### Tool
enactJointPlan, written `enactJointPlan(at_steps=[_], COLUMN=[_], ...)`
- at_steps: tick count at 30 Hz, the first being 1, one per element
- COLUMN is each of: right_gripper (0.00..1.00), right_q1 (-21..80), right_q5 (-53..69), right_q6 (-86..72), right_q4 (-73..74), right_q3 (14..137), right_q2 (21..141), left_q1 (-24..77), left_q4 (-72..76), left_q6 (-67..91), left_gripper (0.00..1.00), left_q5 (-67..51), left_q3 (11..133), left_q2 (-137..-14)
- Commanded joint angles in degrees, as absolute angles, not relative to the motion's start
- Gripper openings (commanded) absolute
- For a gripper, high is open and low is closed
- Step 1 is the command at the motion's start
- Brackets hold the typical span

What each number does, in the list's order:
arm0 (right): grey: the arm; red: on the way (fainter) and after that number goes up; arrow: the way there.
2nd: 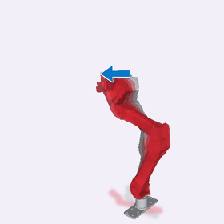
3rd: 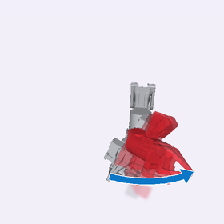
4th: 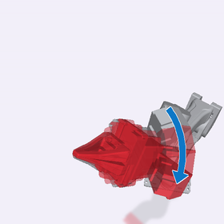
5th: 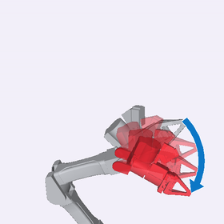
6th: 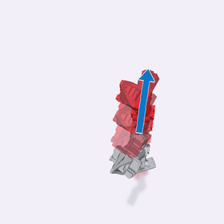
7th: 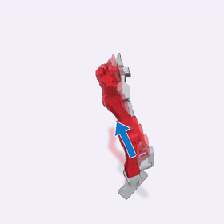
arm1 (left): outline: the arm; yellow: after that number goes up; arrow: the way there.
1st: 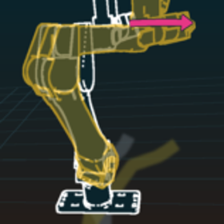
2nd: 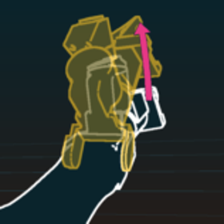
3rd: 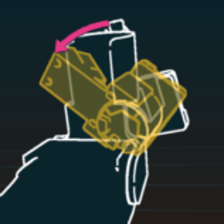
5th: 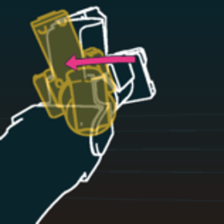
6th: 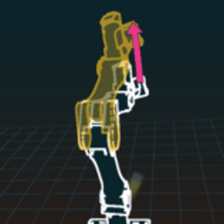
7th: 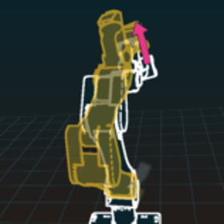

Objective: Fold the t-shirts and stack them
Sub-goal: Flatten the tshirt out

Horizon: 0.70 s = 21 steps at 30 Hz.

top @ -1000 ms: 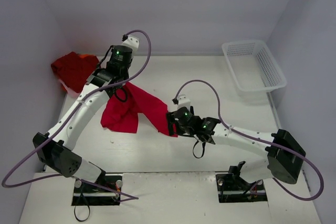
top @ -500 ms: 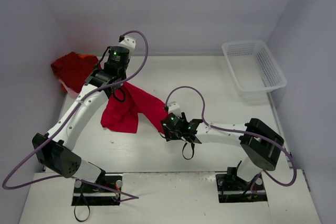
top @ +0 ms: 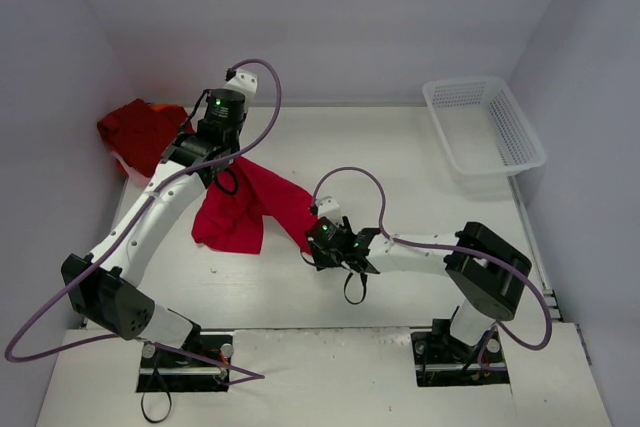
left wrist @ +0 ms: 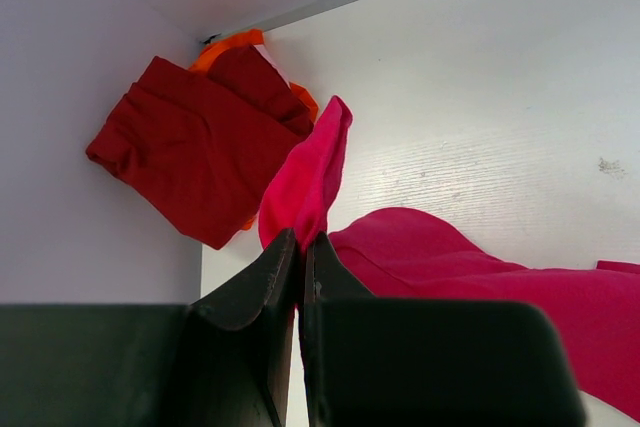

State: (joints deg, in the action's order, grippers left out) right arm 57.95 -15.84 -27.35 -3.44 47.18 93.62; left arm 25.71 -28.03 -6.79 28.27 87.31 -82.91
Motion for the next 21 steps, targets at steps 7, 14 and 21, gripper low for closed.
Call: enactJointPlan(at_steps=[7,14,21], right_gripper=[0.51,0.09,0.00], right_q1=[58.27,58.27,58.10], right_q5=[-15.21,-15.03,-16.52], right_q6=[-28.48,-28.92,-28.57], right_q4=[-6.77,-6.77,-2.83], right_q3=[47.99,47.64,49.82], right_q2=[95.01,94.75,91.33], left_q1=[24.26,24.00,23.47], left_q4=[-24.08,-24.26,-24.17], left_q6=[-5.54,-5.19,-5.10], left_gripper=[0.00,0.00,0.00], left_q5=[27.78,27.42,27.68], left_q3=[88.15,87.89,88.07], left_q2=[-79.02,-78.75,-78.31])
